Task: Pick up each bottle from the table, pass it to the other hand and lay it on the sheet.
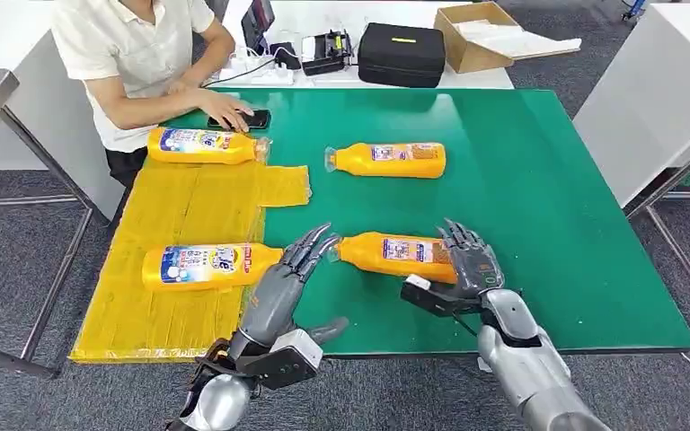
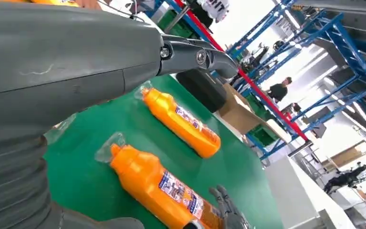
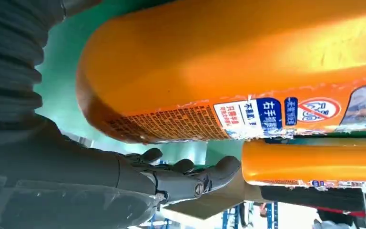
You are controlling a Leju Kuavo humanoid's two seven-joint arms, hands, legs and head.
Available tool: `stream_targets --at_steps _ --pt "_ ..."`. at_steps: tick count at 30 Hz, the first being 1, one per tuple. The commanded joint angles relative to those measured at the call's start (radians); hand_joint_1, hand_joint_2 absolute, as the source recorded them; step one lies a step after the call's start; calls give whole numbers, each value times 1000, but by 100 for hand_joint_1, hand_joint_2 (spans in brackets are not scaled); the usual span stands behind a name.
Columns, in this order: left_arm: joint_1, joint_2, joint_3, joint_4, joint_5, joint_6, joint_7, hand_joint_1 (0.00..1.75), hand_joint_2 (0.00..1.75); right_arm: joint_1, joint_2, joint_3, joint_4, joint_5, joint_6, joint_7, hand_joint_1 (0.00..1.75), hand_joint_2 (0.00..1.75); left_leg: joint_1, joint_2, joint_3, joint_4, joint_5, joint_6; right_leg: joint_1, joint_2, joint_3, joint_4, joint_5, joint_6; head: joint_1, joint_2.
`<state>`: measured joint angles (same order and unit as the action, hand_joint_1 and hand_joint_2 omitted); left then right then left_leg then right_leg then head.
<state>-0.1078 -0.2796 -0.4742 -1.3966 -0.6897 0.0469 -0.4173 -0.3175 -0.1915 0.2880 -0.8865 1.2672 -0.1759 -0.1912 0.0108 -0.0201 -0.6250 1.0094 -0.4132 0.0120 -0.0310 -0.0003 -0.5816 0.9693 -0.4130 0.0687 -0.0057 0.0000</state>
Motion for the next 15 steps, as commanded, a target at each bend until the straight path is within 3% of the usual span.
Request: stream_targets --at_steps 1,7,8,9,10,15 --pt "-43 -2 -33 80 10 -9 -3 0 175 -89 81 -28 260 -46 -37 -46 0 175 1 3 6 -1 -1 0 2 1 5 -1 -1 -5 0 0" --pt "-50 -3 -32 91 26 -7 -10 0 175 -88 80 -34 296 -70 -19 -69 0 175 1 3 7 -1 -1 0 2 1 6 -2 -1 -4 0 0" --pt "-53 -4 -32 96 30 -8 -13 0 175 -92 76 -36 309 -79 -7 -77 58 175 1 3 6 -1 -1 0 2 0 5 -2 0 -3 0 0" --pt "-55 -4 -34 100 32 -8 -15 0 175 -94 75 -44 322 -92 3 -83 152 175 1 2 7 -1 -1 0 2 0 6 -1 -1 -4 0 0" --pt "-57 -5 -35 103 33 -8 -17 0 175 -96 74 -46 332 -99 14 -89 175 175 1 2 6 -1 0 0 2 0 6 -2 0 -3 0 0" --pt "-66 -13 -42 112 46 -14 -25 0 175 -106 60 -78 418 -162 41 -126 175 175 1 3 8 -1 0 0 2 -1 7 -2 0 -4 0 0"
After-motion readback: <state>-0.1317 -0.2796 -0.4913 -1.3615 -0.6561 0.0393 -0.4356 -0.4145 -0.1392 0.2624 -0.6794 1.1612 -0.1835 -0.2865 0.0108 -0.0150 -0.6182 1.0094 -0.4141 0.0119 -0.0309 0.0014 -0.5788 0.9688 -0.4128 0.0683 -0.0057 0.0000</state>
